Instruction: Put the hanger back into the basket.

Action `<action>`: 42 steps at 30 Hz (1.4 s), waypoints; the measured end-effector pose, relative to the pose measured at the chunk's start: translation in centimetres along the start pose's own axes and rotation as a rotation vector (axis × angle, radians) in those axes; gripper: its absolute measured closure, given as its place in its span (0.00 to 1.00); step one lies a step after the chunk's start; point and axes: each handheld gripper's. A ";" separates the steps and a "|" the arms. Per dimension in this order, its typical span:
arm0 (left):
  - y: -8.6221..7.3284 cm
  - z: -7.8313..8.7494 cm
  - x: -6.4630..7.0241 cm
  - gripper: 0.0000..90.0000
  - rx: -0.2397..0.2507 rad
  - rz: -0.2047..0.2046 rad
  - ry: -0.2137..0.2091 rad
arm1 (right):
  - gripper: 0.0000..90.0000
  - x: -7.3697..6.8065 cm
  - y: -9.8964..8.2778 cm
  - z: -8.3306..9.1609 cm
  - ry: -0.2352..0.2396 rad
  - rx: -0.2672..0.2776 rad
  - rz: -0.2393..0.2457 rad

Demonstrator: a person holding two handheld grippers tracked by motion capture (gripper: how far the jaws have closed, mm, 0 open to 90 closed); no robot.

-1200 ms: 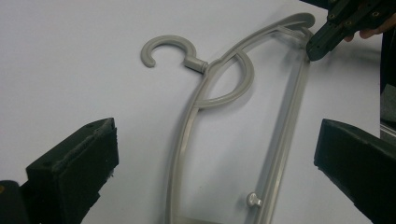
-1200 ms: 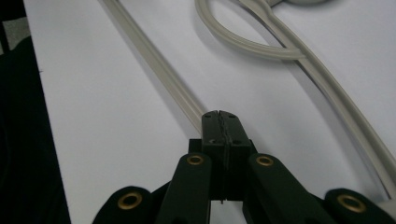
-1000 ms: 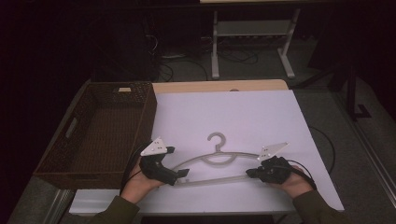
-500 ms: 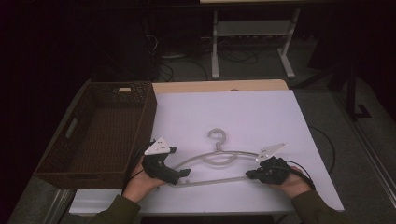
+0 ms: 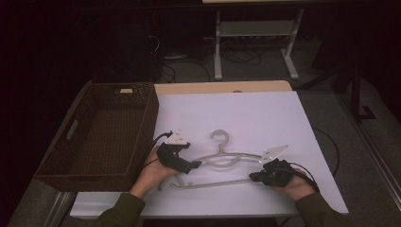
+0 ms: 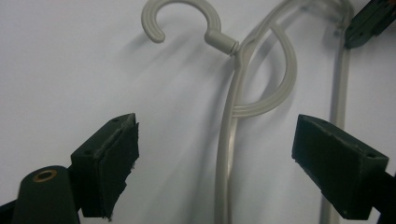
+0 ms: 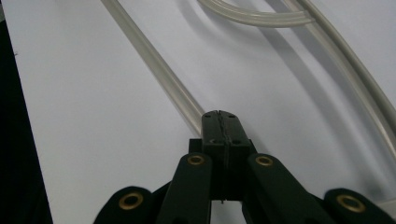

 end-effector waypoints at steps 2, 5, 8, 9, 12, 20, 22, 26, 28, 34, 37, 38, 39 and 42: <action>0.1 -0.3 0.0 0.17 -0.009 0.000 -0.005 | 1.00 0.1 0.0 0.0 0.000 0.003 0.006; 0.4 -1.1 0.0 0.22 -0.039 -0.035 -0.012 | 1.00 0.0 0.0 0.0 0.000 0.001 -0.002; 0.6 -2.1 0.0 0.32 -0.079 -0.057 -0.024 | 1.00 0.1 0.0 0.0 0.002 0.004 0.005; 0.6 -2.1 0.0 0.35 -0.079 -0.057 -0.024 | 1.00 0.1 0.0 0.0 0.002 0.004 0.005; 0.5 -2.6 -0.1 0.42 -0.103 -0.071 -0.029 | 1.00 0.1 0.0 0.0 -0.001 0.002 0.007; 0.7 -3.3 0.1 0.63 -0.123 -0.102 -0.049 | 1.00 0.1 0.0 0.1 0.003 0.002 -0.007; 0.8 -3.2 0.0 0.74 -0.126 -0.109 -0.051 | 1.00 0.1 -0.1 0.1 0.001 0.001 -0.007; 1.0 -3.2 0.2 0.88 -0.135 -0.129 -0.073 | 1.00 0.1 -0.1 0.1 0.001 0.001 -0.006; 1.1 -3.3 0.4 0.89 -0.142 -0.146 -0.069 | 1.00 0.1 -0.1 0.1 0.001 0.002 -0.005; 1.3 -3.0 0.6 0.91 -0.143 -0.168 -0.062 | 1.00 0.2 -0.1 0.1 0.004 0.005 0.000; 1.3 -3.0 0.5 0.91 -0.139 -0.162 -0.071 | 1.00 0.2 -0.1 0.1 0.004 0.006 0.002; 1.3 -3.0 0.5 0.91 -0.138 -0.160 -0.072 | 1.00 0.2 -0.1 0.2 0.005 0.003 -0.004; 1.3 -3.0 0.5 0.91 -0.136 -0.159 -0.072 | 1.00 0.2 -0.1 0.2 0.007 0.007 -0.002; 1.3 -2.7 0.4 0.91 -0.129 -0.161 -0.073 | 1.00 0.2 -0.1 0.3 0.012 0.018 0.003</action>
Point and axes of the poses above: each handheld gripper's, and its own axes: z roughly backward along the jaws, y roughly out of its top, x roughly to its right, and after that the axes turned 7 degrees about -z, right-handed
